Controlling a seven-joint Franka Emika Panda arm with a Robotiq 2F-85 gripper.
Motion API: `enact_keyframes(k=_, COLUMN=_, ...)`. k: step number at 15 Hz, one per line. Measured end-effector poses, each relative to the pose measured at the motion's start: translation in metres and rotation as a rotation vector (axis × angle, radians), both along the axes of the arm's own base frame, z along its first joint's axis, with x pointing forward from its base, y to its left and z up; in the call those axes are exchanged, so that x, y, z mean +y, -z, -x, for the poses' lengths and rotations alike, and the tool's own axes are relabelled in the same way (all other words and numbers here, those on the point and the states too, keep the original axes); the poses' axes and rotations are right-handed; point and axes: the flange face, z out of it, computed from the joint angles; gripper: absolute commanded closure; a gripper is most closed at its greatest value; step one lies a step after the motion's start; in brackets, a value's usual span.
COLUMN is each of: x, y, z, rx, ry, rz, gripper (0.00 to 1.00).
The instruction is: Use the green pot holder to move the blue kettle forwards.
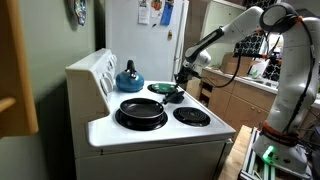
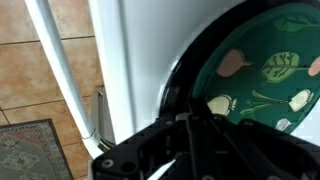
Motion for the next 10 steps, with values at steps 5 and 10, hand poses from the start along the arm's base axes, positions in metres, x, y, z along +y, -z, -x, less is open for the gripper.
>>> enact_keyframes(k=5, x=0.013, y=-0.041, z=0.0, rx=-0.068, ry=-0.031, rz=0.013, gripper=0.99)
enact_keyframes(k=10, x=0.022, y=-0.083, z=0.002, rx=-0.139, ry=-0.051, rz=0.027, gripper=0.99)
